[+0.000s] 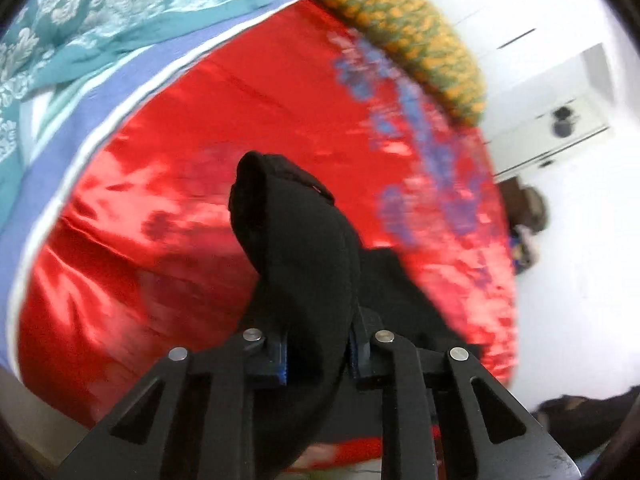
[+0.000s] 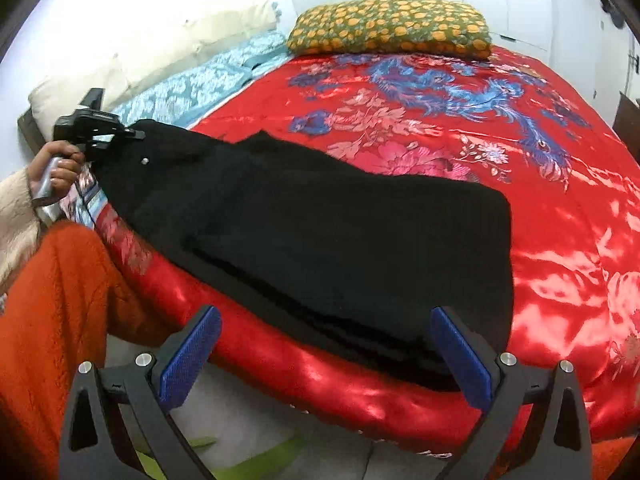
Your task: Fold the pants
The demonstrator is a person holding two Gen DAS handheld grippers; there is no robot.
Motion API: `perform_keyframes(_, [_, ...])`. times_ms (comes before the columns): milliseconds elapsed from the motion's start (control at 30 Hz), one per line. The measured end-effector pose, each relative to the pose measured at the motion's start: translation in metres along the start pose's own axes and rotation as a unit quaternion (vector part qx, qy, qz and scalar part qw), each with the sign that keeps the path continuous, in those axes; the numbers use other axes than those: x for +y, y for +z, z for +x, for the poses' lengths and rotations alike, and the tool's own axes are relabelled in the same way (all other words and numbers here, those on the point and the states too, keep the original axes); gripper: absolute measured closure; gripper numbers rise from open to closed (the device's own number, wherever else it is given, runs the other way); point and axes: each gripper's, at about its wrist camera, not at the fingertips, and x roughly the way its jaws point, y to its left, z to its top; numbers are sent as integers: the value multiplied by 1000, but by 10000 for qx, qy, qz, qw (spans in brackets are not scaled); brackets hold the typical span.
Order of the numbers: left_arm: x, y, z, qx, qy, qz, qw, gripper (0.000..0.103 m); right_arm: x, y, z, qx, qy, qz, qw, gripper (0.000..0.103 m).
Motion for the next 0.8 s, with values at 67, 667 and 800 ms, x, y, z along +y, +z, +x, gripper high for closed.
perform_keyframes(67, [-30,-9,-5,18,-202,17,9998,84,-12,0,-5,-131,28,227,9997,0])
perform_keyframes(667, [-250,-142,217,1305,-19,1289,9830,97,-137,-19,-69,-1057,220,2663,9578,0])
perform_keyframes(800, [-259,-167,231,1669,179,1673,9715,58,-150,-28,-75,-1098,323,3026,9462,0])
